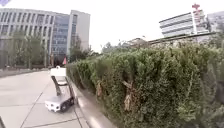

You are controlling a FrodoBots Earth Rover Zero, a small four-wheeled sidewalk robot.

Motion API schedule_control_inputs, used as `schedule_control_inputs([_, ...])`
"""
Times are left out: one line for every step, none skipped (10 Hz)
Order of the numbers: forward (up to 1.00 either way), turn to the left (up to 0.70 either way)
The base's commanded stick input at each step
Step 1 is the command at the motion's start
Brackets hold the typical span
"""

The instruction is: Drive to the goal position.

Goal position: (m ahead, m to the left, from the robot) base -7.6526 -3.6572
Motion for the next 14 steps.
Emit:
schedule_control_inputs([0.05, 0.00])
schedule_control_inputs([0.05, 0.00])
schedule_control_inputs([0.05, 0.00])
schedule_control_inputs([0.05, 0.00])
schedule_control_inputs([0.05, 0.00])
schedule_control_inputs([0.05, 0.00])
schedule_control_inputs([0.05, 0.00])
schedule_control_inputs([0.05, 0.00])
schedule_control_inputs([0.05, 0.00])
schedule_control_inputs([0.05, 0.00])
schedule_control_inputs([0.05, 0.00])
schedule_control_inputs([0.05, 0.00])
schedule_control_inputs([0.05, 0.00])
schedule_control_inputs([0.05, 0.00])
